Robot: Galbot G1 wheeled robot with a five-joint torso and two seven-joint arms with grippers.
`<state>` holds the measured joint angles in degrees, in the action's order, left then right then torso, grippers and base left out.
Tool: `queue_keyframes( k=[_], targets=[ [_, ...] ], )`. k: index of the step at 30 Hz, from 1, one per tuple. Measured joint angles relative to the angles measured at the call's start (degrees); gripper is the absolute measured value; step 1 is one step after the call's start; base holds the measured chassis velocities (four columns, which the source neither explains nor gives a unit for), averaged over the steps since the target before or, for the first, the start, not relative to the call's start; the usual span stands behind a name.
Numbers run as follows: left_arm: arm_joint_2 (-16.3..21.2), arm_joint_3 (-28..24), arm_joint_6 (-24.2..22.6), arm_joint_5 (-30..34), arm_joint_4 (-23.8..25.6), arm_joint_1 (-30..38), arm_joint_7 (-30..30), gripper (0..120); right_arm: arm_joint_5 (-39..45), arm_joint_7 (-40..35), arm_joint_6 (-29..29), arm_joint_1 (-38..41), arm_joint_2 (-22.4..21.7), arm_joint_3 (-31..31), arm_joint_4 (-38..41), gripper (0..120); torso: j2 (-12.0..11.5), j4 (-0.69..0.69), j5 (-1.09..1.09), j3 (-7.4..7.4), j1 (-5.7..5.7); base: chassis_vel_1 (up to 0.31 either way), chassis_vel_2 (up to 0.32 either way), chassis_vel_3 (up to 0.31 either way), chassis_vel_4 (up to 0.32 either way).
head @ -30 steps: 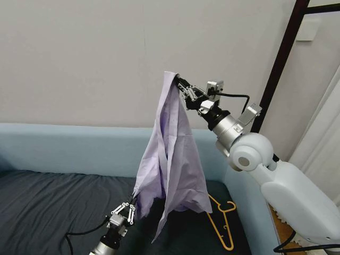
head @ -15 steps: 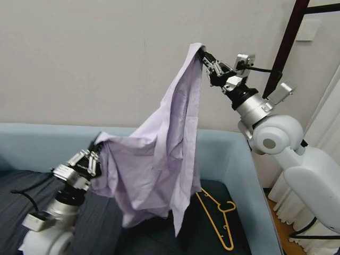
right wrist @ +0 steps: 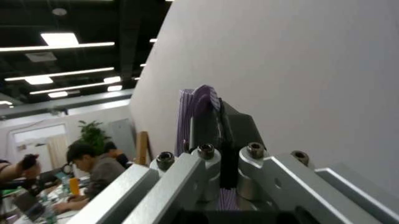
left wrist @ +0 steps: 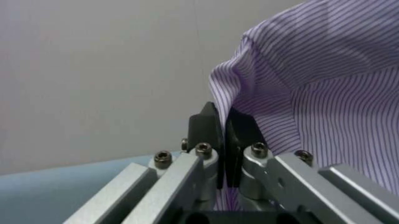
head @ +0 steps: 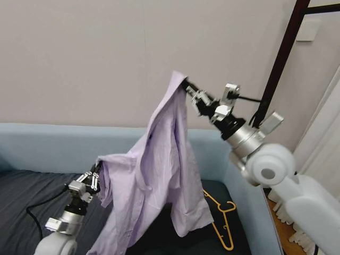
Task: Pick up the clothes from the sofa and hang them on the clothes hanger.
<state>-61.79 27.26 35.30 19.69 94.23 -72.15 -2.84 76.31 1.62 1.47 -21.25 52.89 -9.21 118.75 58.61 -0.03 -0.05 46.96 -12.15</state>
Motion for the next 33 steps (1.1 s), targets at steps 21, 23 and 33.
queue_keyframes(
  k=[21, 23, 33],
  targets=[
    [-1.74, 3.44, 5.63, -19.42, 7.79, -16.78, 7.13, 79, -6.48, -4.51, -0.47, 0.25, 4.33, -0.77, -5.97, 0, -0.01, 0.03, -0.03, 0.0, 0.0, 0.0, 0.0, 0.0, 0.0],
    [-0.44, 3.69, 7.19, -17.11, 15.14, -17.83, 4.39, 89, -7.03, -4.47, -0.46, -0.97, 3.72, 0.18, -5.95, 0, 0.0, -0.05, 0.1, -0.01, 0.0, 0.0, 0.0, 0.0, 0.0],
    [-1.2, -3.36, 4.03, -12.39, 17.43, -10.58, -4.41, 100, -8.0, -4.14, -0.52, -0.11, 5.68, -0.63, -8.41, 0, -0.01, -0.04, -0.01, 0.0, 0.0, -0.011, -0.002, -0.004, -0.001]
  ],
)
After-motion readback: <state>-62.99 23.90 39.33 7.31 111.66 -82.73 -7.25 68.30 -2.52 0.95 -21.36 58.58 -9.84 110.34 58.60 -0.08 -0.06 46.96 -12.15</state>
